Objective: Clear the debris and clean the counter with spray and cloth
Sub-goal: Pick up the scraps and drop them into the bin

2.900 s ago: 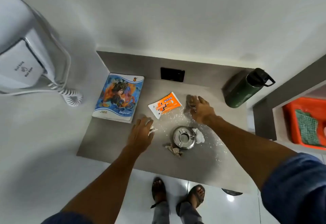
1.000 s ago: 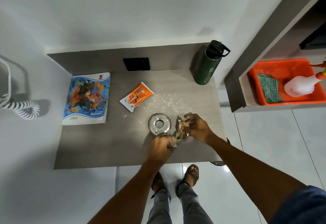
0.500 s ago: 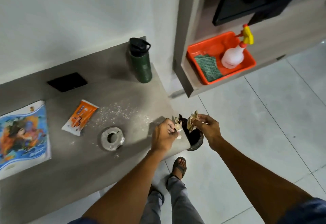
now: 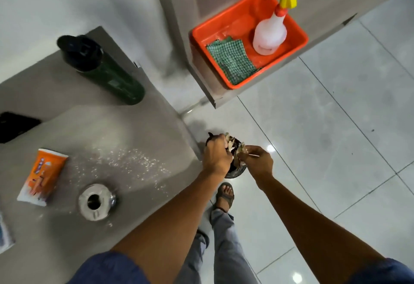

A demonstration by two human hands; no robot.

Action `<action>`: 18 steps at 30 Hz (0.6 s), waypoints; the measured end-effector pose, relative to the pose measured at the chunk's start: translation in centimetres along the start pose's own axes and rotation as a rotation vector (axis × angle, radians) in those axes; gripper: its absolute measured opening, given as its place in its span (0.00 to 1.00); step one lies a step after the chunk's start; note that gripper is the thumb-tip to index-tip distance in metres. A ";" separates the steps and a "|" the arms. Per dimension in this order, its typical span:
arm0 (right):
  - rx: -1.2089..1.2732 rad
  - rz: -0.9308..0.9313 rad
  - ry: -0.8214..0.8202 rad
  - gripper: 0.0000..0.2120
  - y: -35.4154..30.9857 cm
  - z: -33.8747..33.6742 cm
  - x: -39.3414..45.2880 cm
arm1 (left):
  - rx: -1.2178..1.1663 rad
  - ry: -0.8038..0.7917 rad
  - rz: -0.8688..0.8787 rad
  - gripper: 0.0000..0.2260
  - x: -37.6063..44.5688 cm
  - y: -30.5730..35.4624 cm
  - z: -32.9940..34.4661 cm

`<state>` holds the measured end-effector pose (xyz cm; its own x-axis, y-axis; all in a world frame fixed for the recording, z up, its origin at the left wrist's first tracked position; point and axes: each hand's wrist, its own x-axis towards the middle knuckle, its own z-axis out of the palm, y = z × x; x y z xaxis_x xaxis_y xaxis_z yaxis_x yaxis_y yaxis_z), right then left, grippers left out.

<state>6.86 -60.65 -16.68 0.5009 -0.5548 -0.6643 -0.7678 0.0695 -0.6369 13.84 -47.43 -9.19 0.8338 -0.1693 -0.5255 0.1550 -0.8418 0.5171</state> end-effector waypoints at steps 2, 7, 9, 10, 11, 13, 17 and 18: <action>-0.043 -0.002 0.042 0.13 1.2 0.7 1.1 | 0.083 -0.042 -0.052 0.10 1.4 -0.3 1.2; -0.015 0.044 0.061 0.13 4.0 2.4 4.2 | 0.103 -0.089 -0.125 0.11 4.7 -1.1 4.3; -0.011 0.035 0.050 0.12 5.2 2.9 5.2 | 0.101 -0.094 -0.132 0.11 5.7 -1.5 5.4; -0.001 0.039 0.039 0.12 5.9 3.1 5.7 | 0.105 -0.100 -0.127 0.11 6.1 -1.7 6.0; 0.008 0.050 0.025 0.14 6.5 3.3 6.1 | 0.119 -0.110 -0.117 0.12 6.4 -1.9 6.6; -0.016 0.075 0.010 0.25 7.5 3.6 6.6 | 0.186 -0.141 -0.086 0.15 6.7 -2.1 7.7; -0.077 0.109 0.073 0.29 9.2 3.6 6.8 | 0.319 -0.195 -0.069 0.18 6.5 -2.8 9.1; -0.085 0.109 0.069 0.28 9.5 3.6 6.7 | 0.341 -0.204 -0.063 0.17 6.3 -3.0 9.1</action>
<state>4.37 -60.77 -28.56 0.3864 -0.6034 -0.6976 -0.8486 0.0638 -0.5252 13.77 -50.64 -20.23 0.7005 -0.1809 -0.6904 -0.0106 -0.9699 0.2434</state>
